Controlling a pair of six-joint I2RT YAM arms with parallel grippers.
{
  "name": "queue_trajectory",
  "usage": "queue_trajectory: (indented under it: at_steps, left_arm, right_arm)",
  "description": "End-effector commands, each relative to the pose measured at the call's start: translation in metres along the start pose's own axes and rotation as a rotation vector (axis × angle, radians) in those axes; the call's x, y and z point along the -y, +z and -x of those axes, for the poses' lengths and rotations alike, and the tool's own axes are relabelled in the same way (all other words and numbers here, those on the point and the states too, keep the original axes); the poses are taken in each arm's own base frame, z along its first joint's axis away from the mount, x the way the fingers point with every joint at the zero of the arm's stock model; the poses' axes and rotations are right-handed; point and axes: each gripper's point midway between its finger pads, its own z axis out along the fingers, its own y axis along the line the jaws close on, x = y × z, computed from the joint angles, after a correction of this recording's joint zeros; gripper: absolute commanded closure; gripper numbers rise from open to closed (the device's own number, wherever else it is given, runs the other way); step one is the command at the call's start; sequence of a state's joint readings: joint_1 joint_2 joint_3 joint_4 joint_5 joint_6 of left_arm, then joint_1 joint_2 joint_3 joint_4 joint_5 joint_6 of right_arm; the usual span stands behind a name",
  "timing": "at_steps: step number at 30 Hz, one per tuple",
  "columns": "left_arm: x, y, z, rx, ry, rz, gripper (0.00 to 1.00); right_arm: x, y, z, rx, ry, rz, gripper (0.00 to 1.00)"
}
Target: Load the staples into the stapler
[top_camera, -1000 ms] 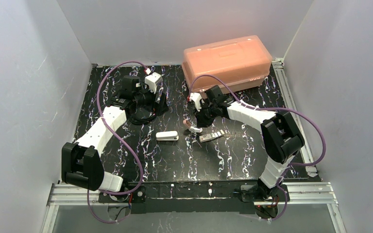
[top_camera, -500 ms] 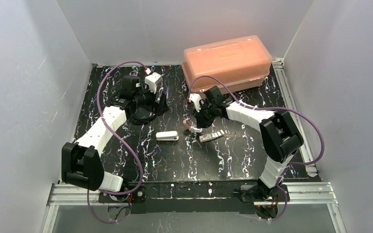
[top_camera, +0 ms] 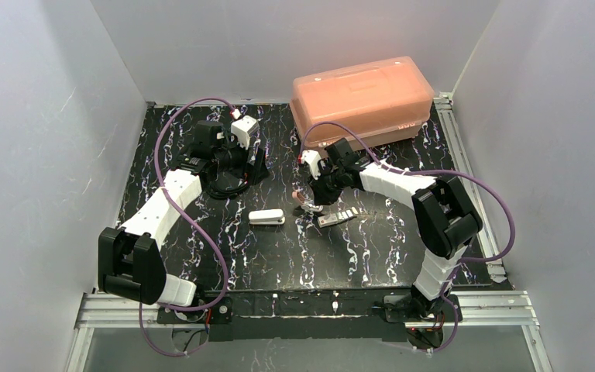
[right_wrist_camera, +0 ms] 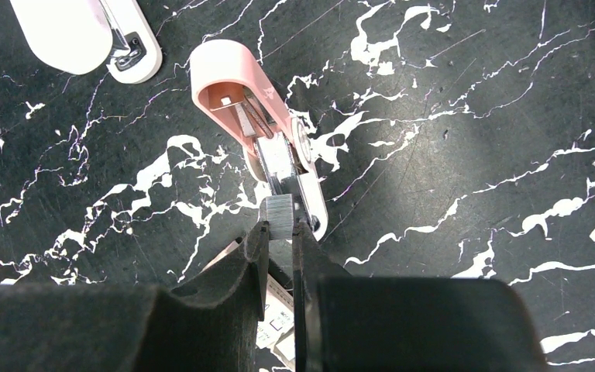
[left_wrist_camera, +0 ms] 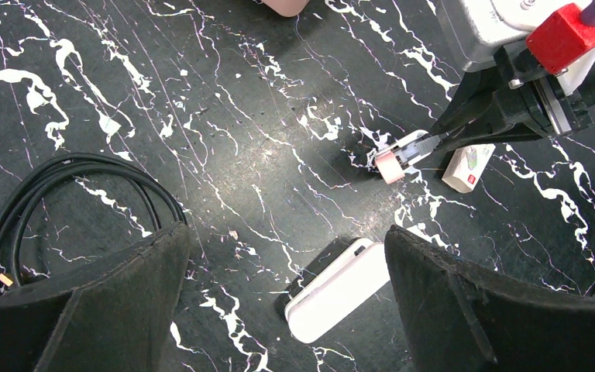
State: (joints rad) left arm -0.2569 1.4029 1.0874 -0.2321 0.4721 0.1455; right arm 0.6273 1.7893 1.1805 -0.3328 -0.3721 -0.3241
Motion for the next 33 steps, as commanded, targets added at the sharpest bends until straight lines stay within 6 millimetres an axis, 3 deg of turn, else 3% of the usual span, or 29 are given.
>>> queue_trajectory:
  at_steps: [1, 18, 33]
  left_arm:
    - [0.004, -0.008, 0.008, 0.03, 0.016, -0.013, 0.05]
    - [0.004, -0.008, 0.007, 0.028, 0.019, -0.012, 0.06]
    - [0.004, -0.007, 0.007, 0.026, 0.021, -0.014, 0.05]
  right_arm:
    - [0.0, 0.006, 0.002, 0.007, -0.002, 0.003, 0.86]
    - [0.002, 0.009, 0.0, -0.004, -0.004, -0.006, 0.86]
    - [-0.003, -0.01, 0.023, 0.072, -0.039, -0.009, 0.86]
